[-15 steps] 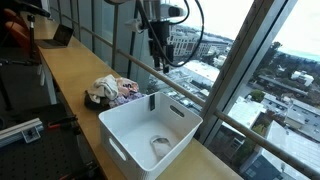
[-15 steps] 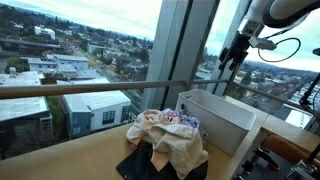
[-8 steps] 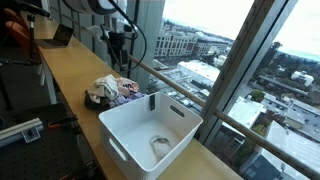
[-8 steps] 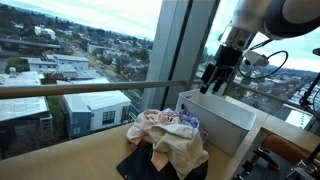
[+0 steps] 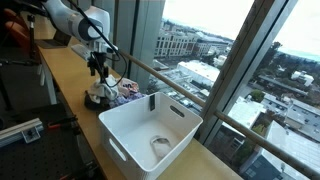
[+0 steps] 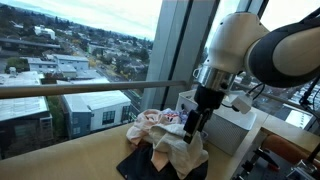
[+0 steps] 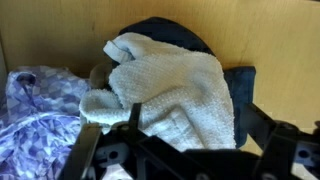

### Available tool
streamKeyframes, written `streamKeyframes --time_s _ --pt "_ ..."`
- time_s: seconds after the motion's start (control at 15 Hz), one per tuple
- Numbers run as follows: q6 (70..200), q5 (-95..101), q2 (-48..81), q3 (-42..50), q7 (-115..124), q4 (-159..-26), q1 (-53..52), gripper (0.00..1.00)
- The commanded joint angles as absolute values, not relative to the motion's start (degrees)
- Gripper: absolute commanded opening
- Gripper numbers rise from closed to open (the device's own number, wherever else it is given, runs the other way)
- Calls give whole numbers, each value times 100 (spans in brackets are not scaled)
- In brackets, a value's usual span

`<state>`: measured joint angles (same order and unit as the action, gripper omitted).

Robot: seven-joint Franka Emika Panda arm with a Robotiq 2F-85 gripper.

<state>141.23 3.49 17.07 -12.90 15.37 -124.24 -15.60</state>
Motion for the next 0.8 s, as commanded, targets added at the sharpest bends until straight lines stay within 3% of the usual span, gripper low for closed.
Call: streamKeyframes --time_s 0.0,0.67,0.73 --pt "14120 604 2123 -1082 1262 -12012 -1617 100" --pt "14186 1219 3849 -679 1501 -11699 -2167 100" --pt "14104 1272 3955 -585 1525 -11628 -2220 75"
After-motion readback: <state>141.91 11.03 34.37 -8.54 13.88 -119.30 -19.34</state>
